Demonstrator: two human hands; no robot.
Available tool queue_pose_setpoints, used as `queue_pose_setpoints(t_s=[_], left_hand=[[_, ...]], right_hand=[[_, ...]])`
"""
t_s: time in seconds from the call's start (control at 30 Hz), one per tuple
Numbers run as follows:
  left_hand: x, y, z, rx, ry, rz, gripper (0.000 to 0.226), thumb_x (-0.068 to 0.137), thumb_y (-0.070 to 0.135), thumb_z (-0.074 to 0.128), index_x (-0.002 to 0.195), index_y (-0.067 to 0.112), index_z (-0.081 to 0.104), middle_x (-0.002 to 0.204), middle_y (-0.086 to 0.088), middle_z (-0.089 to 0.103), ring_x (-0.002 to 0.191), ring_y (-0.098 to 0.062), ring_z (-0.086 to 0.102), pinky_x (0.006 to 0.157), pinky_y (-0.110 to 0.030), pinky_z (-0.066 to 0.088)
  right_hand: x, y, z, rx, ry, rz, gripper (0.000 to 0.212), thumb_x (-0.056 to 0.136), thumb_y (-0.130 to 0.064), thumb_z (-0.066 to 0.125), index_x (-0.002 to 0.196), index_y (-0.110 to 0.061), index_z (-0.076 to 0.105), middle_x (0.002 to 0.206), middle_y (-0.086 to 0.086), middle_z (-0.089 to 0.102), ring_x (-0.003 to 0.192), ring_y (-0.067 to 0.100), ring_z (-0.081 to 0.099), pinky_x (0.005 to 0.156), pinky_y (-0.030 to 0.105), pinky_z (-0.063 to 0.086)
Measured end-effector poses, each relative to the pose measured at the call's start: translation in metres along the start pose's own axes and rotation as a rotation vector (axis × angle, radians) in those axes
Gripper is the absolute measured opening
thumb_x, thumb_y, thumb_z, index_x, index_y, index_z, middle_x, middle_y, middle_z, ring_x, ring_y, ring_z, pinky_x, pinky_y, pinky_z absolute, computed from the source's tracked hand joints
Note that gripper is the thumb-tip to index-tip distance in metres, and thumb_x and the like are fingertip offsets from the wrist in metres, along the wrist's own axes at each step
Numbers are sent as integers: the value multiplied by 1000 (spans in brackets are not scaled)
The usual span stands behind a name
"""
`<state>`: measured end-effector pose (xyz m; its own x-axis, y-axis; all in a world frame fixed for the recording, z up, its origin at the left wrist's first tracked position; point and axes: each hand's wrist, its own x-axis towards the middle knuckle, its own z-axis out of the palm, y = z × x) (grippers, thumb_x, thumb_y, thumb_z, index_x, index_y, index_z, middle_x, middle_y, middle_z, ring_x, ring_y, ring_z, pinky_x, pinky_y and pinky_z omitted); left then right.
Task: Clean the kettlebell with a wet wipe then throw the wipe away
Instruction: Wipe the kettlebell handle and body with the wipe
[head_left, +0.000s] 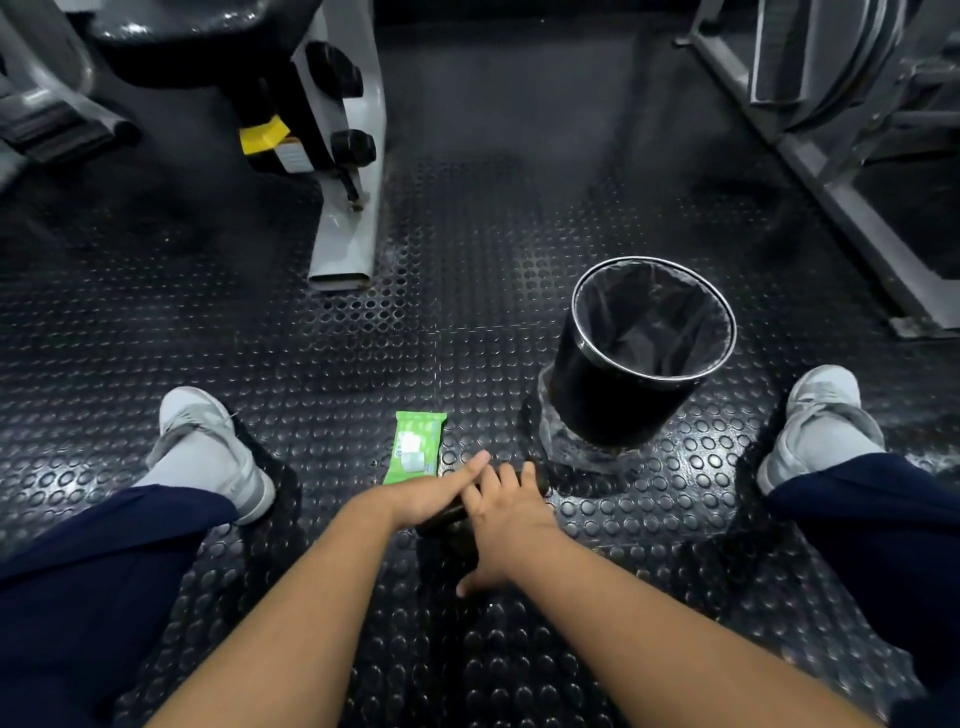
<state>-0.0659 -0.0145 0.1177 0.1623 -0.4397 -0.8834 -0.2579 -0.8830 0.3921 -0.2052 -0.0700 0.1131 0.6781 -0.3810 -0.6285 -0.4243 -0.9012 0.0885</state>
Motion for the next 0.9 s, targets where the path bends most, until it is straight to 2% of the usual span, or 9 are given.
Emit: queue_pose_setpoints(t_s=[0.13,0.33,0.4,0.47,0.53,0.6,0.7,0.77,0.9], left_hand=[[-2,-12,-2,-55,26,40,115,51,114,27,138,46,61,150,0,56,137,-25,49,121,-55,29],[-44,-6,-20,-67,-35,25,109,73,102,28,160,37,33,168,-5,29,153,-30,30,122,-48,26],[-50,-13,-21,-109,5,37,93,87,87,41,156,25,43,155,1,47,144,-25,45,112,-35,38],[-44,-25,-20,-143,83,68,56,102,60,49,134,16,63,127,5,67,115,-16,66,99,-26,49],[-37,-42,-19,-216,184,66,43,108,39,51,128,4,67,109,-5,77,93,-20,73,95,-37,57],[-36,-58,-19,-361,237,38,41,108,32,51,134,3,63,112,-13,76,95,-26,75,91,-43,61],[-50,-72,-15,-596,232,30,36,110,29,46,133,4,59,114,-17,76,100,-31,76,83,-45,64],[-66,-75,-12,-648,63,11,35,110,26,47,135,2,55,115,-18,76,106,-32,75,88,-48,62],[-79,-81,3,-648,-315,56,45,104,27,55,141,1,55,136,-20,67,126,-33,65,101,-47,54]], right_hand=[[-2,0,1,23,54,-14,133,69,-89,66,163,-16,9,155,15,29,146,38,26,124,66,11],[-1,2,1,25,63,-23,132,69,-90,65,164,-17,9,153,15,31,144,38,28,123,67,13],[-3,0,2,50,90,-29,126,69,-89,66,160,-17,15,148,13,35,141,37,32,122,66,14],[-5,2,5,137,153,-36,117,70,-85,68,156,-19,23,145,11,38,138,35,34,123,65,13],[-9,7,10,391,252,-54,102,74,-78,70,151,-22,35,143,6,42,138,29,38,126,61,14],[-21,16,16,802,420,-28,76,83,-63,73,143,-25,48,139,-1,47,132,18,44,124,46,30],[-48,10,34,1285,689,204,24,95,-40,72,113,-26,64,114,-8,62,108,10,60,99,26,50],[-56,-5,52,1577,430,324,26,96,-47,69,104,-22,69,107,0,72,102,16,68,94,33,55],[-56,-32,65,2129,-446,135,85,87,-82,54,131,-9,66,128,13,73,115,26,68,96,40,54]])
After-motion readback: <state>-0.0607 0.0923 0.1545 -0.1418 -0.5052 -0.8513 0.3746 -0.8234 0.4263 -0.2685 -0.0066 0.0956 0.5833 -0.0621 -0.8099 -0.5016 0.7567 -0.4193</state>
